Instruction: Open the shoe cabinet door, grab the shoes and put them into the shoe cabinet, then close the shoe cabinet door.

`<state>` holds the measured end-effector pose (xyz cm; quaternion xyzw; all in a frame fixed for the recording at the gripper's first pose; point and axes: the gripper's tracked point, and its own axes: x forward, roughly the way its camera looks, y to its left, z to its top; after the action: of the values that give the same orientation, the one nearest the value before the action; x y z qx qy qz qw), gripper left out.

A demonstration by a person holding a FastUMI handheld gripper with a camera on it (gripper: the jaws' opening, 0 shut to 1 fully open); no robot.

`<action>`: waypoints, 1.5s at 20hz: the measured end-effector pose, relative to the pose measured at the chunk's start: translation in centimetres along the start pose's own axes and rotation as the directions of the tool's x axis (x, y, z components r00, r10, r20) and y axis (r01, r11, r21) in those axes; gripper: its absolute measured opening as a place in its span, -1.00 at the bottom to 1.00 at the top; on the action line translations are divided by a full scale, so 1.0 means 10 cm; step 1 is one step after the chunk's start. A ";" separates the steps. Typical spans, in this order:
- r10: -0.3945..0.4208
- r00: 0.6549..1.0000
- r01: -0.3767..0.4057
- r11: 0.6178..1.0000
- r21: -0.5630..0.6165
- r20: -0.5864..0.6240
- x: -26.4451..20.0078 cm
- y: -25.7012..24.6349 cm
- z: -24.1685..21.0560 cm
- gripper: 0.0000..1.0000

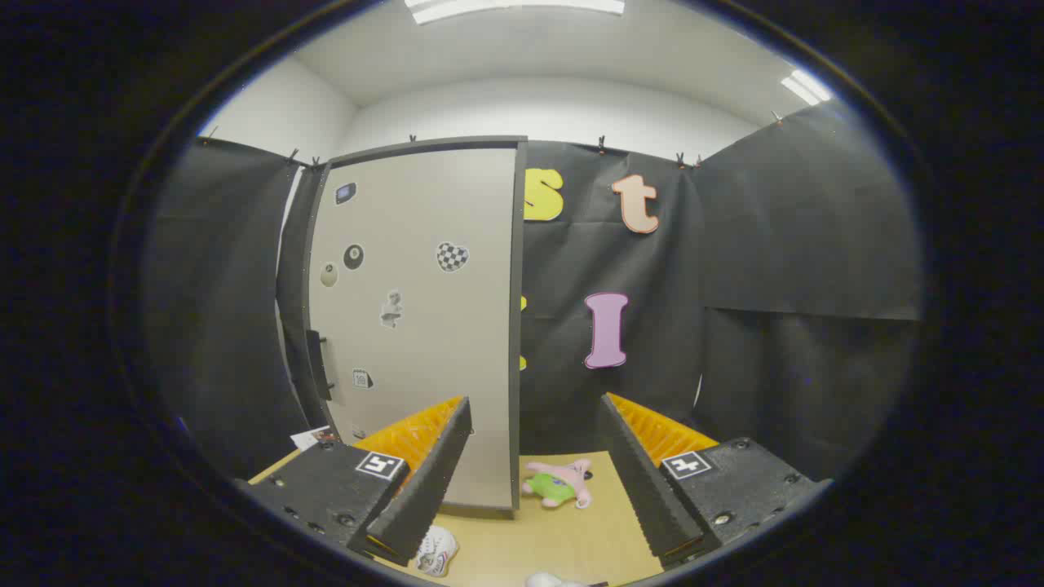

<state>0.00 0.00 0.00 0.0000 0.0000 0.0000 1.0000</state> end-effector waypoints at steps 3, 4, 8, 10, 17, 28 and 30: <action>-0.006 1.000 0.006 1.000 -0.008 0.004 -0.02 0.02 0.00 0.99; -0.009 1.000 0.009 1.000 -0.010 0.005 -0.02 0.02 0.01 0.99; -0.020 1.000 0.020 1.000 -0.011 0.006 -0.06 0.03 0.00 0.99; -0.027 1.000 0.027 1.000 -0.011 0.005 -0.08 0.01 -0.02 0.99; -0.031 1.000 0.030 0.999 -0.019 -0.005 -0.08 0.12 -0.09 0.99; 0.070 0.997 -0.071 0.997 -0.016 -0.034 0.68 1.37 -0.42 0.99; 0.118 0.992 -0.119 0.993 -0.014 -0.032 0.85 1.75 -0.47 0.99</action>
<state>8.48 17.51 -4.67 -0.0081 0.0158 0.0594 0.9981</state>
